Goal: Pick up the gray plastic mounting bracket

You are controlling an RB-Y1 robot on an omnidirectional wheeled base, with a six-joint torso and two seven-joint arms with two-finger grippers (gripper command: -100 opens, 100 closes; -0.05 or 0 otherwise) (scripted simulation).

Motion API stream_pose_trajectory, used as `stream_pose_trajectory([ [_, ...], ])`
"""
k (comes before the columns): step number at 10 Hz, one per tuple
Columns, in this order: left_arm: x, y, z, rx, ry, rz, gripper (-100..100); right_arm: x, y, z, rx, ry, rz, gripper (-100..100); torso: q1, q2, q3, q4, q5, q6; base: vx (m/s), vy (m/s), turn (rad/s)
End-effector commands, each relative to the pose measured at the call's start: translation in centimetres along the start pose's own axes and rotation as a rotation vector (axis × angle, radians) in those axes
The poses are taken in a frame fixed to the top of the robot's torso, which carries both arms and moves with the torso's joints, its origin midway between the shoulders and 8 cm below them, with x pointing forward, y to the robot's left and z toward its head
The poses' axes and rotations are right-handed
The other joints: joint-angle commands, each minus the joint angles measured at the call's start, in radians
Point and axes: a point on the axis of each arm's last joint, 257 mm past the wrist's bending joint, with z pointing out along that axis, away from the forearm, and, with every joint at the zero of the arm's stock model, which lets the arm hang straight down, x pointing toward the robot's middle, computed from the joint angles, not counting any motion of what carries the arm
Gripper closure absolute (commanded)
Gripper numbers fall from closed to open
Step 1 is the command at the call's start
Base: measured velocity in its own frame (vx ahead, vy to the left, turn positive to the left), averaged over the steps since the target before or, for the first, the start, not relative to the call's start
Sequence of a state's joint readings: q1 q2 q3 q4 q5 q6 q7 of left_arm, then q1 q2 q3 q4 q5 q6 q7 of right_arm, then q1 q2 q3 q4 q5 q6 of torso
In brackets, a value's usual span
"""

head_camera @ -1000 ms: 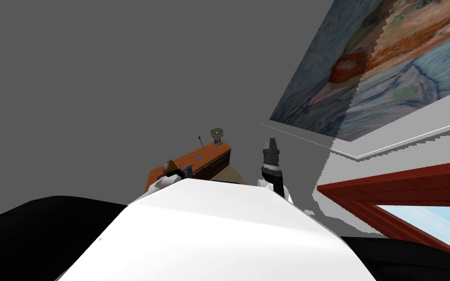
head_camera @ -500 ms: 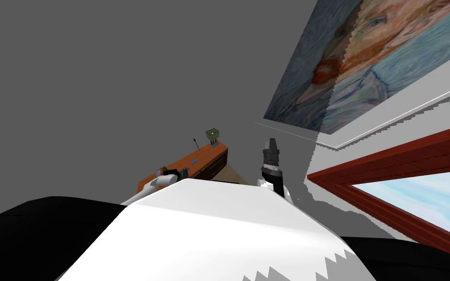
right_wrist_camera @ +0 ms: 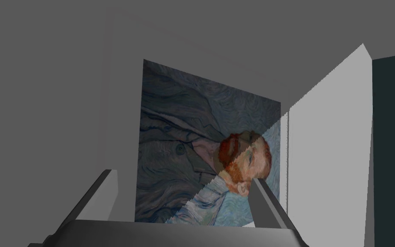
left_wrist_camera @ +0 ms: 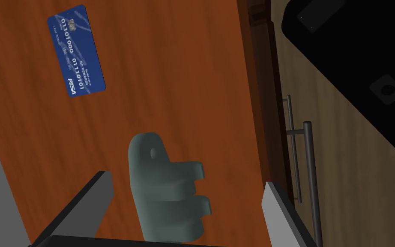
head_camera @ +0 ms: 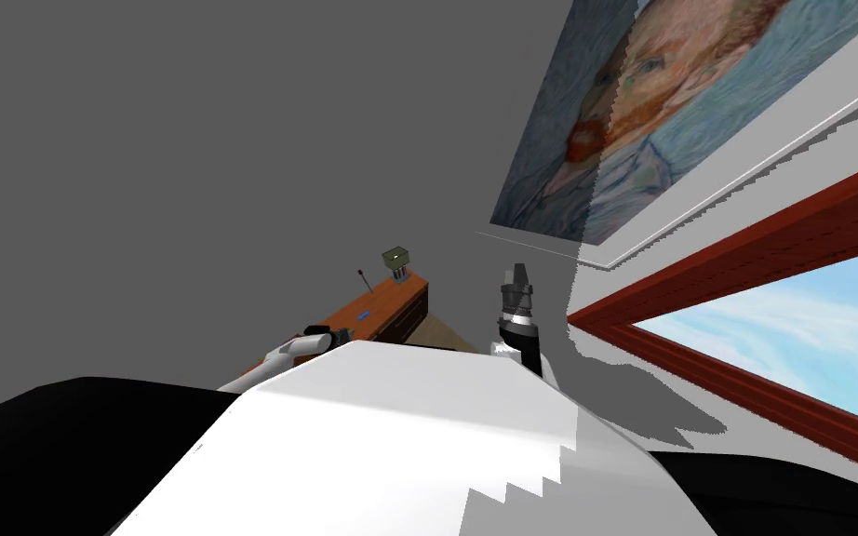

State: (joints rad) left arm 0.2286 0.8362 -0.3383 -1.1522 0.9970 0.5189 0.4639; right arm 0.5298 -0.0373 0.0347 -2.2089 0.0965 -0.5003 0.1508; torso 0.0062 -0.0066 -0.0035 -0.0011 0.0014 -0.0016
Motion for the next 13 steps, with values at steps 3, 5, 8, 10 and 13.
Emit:
stream_pose_trajectory([
  [3, -4.7, 1.3, -0.8, -0.087, -0.101, -0.084, -100, 0.0, 0.0, 0.0, 0.000, 0.000, 0.000, 0, -0.001, 0.000, 0.000, 0.000, 0.000, 0.000, 0.004, 0.047, -0.220],
  [5, -6.1, 2.2, -1.0, -0.124, -0.134, -0.112, -100, 0.0, 0.0, 0.0, 0.000, 0.000, 0.000, 0, -0.002, 0.001, 0.001, 0.000, 0.000, -0.001, -0.003, 0.029, -0.132],
  [8, -8.8, 5.0, -1.4, -0.209, -0.198, -0.177, -100, 0.0, 0.0, 0.0, 0.000, 0.000, 0.000, 0, -0.002, 0.001, 0.001, 0.000, 0.000, -0.001, -0.004, 0.045, -0.204],
  [10, -9.0, 5.4, -1.3, -0.214, -0.199, -0.181, -100, 0.0, 0.0, 0.0, 0.000, 0.000, 0.000, 0, -0.001, 0.000, 0.000, 0.000, 0.000, -0.001, 0.006, 0.038, -0.051],
  [13, -8.7, 6.6, -0.1, -0.212, -0.197, -0.179, -100, 0.0, 0.0, 0.0, 0.000, 0.000, 0.000, 0, -0.003, 0.000, 0.000, 0.000, 0.000, -0.002, 0.007, 0.023, 0.007],
])
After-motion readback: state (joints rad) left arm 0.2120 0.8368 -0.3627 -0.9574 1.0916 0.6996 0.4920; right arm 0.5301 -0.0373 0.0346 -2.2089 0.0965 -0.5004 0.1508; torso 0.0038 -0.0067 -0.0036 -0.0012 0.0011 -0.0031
